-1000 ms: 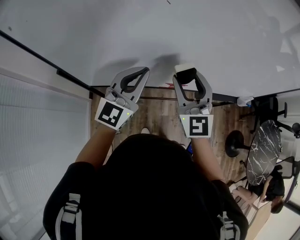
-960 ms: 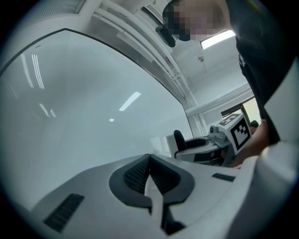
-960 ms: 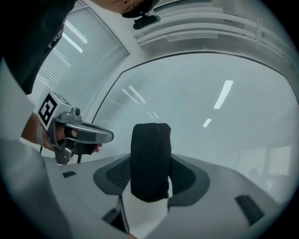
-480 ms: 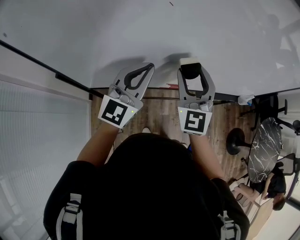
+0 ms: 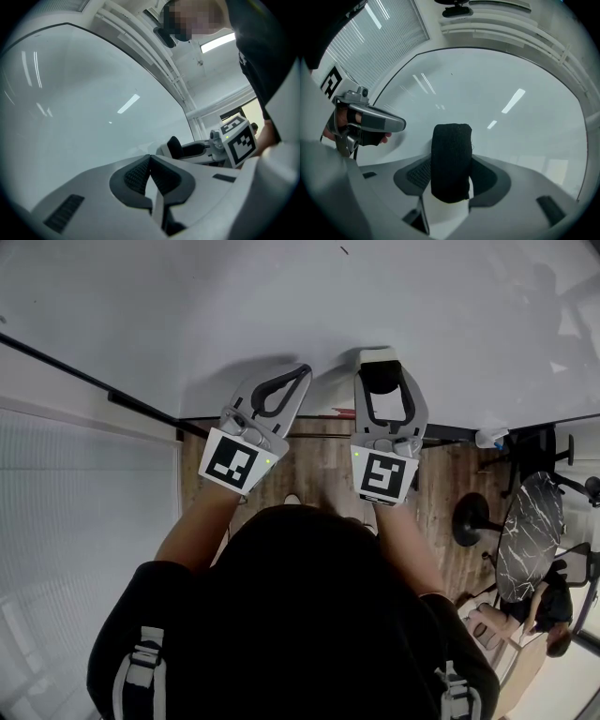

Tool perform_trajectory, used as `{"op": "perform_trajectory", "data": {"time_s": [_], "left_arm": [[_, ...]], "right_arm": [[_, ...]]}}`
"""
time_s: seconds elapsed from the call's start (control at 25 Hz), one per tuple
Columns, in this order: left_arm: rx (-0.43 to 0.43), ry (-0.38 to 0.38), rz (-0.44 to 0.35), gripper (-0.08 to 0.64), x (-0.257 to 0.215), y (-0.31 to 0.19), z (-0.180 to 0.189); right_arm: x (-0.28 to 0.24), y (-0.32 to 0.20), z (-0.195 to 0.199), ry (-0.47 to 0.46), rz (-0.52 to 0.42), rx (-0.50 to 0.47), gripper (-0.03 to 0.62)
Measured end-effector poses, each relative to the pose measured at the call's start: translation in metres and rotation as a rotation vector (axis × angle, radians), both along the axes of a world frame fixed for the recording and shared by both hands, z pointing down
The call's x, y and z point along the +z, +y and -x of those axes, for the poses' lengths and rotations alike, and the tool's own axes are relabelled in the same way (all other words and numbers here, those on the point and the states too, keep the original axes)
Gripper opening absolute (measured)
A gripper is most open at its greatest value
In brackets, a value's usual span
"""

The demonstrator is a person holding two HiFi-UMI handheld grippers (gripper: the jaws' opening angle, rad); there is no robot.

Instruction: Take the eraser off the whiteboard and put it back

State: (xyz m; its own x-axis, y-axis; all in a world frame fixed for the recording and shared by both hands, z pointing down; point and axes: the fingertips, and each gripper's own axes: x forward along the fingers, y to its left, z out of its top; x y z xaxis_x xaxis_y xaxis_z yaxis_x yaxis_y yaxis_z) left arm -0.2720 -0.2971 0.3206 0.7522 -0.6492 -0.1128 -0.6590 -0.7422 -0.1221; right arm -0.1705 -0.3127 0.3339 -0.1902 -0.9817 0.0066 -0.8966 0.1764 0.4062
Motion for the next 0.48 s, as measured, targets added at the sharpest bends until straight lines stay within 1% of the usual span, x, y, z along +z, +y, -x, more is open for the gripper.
{"op": "perform_trajectory", "data": {"time_s": [0.48], "left_arm": [[-0.002, 0.0, 0.001, 0.005, 0.0024, 0.0025, -0.003]], "right_arm": [[0.001, 0.0012, 0.0006, -0.015, -0.013, 0.0, 0.239]]}}
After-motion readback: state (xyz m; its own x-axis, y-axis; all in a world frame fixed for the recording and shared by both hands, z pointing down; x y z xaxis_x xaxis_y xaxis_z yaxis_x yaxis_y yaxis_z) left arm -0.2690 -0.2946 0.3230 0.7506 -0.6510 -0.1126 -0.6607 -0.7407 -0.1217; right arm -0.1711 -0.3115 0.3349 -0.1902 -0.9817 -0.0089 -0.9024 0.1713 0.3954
